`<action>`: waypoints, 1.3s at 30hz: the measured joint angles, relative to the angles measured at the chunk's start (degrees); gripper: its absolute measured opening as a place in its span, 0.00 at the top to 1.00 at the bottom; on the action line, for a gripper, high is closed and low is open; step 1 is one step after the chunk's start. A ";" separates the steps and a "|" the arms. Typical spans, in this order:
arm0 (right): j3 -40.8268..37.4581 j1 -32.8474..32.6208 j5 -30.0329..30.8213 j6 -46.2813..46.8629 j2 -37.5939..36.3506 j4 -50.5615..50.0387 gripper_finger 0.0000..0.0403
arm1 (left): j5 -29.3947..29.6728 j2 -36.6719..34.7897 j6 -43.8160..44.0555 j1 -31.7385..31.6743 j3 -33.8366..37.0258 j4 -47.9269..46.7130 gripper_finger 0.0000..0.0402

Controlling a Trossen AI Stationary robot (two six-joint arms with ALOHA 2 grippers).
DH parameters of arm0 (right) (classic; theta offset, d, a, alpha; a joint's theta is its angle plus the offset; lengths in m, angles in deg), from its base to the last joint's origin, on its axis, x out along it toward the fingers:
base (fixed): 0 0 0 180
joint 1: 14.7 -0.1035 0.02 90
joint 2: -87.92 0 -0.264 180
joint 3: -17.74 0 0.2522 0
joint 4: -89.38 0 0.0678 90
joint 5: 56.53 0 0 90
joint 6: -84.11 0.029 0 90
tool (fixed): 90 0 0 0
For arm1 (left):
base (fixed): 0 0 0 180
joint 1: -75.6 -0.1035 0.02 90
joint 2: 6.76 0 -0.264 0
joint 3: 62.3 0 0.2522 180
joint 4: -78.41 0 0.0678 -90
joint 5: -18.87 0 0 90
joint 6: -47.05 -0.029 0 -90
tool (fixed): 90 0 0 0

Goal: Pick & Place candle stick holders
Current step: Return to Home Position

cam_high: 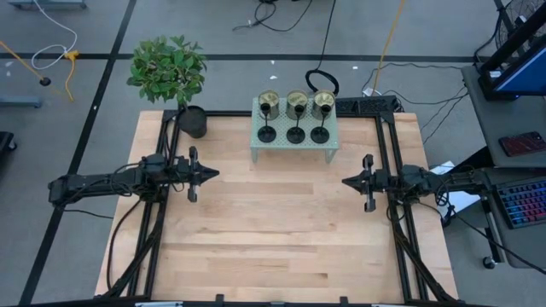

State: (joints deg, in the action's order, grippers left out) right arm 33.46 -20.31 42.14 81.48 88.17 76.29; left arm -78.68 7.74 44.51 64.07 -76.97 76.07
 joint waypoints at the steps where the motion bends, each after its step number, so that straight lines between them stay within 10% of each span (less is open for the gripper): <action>1: 0.00 0.00 0.04 -0.12 -0.02 0.05 1.00 | 0.00 0.00 0.02 0.00 0.00 0.00 0.94; 39: -0.02 0.00 0.24 -1.09 0.00 1.27 1.00 | 0.02 0.00 0.00 0.00 0.00 0.00 0.94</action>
State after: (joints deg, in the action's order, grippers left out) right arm 33.43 -20.31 42.38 80.39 88.17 77.56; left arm -78.66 7.74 44.50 64.07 -76.97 76.07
